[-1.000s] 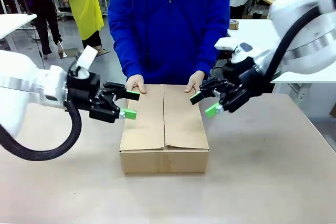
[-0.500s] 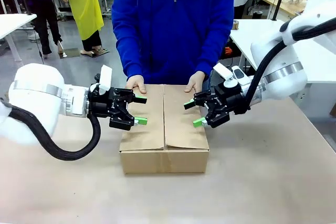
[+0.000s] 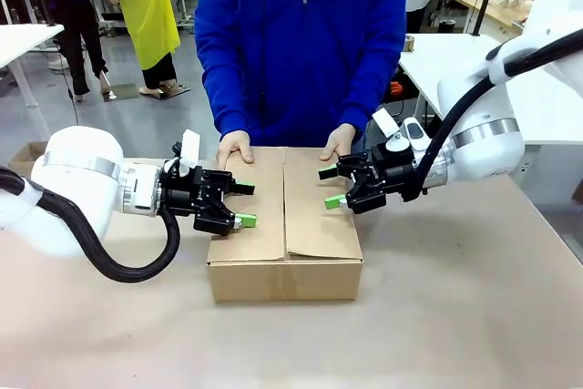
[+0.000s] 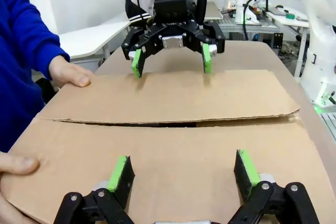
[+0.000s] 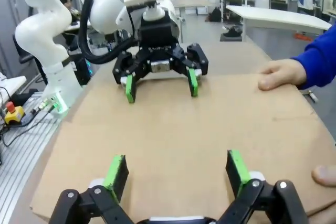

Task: Pack the gift set into the box.
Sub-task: Press and hold the closed box until the human finishes sealing it.

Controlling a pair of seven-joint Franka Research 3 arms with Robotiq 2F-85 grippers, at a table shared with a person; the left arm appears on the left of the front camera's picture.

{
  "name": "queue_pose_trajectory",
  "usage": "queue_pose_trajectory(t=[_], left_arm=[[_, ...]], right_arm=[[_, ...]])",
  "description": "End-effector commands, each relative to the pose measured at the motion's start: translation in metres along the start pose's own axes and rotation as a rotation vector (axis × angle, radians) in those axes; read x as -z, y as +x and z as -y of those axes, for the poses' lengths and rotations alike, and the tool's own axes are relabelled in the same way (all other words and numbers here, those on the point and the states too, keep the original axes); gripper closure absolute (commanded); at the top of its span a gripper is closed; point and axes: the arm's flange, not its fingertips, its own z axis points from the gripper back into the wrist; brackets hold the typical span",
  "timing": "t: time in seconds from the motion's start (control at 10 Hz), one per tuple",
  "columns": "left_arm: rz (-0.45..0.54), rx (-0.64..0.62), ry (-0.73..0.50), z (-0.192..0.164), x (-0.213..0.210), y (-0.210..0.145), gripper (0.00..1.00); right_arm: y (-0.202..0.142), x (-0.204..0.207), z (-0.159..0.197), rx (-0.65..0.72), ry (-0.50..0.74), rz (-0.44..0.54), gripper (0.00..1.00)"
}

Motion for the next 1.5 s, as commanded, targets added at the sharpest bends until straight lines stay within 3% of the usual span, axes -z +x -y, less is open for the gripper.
queue_pose_trajectory(t=[0.0,0.3,0.4,1.4], left_arm=[[-0.007,-0.030,-0.010,-0.007,0.001,-0.002,0.00],[-0.034,-0.067,0.014,-0.011,0.002,-0.010,0.00],[0.005,-0.032,0.002,-0.005,0.000,-0.002,0.00],[0.005,-0.032,0.002,-0.005,0.000,-0.002,0.00]], right_arm=[[-0.012,0.015,-0.001,-0.043,-0.026,-0.084,0.00],[-0.020,0.014,0.003,-0.015,0.041,-0.115,0.00],[-0.007,0.009,0.000,-0.016,-0.006,-0.066,0.00],[-0.007,0.009,0.000,-0.016,-0.006,-0.066,0.00]])
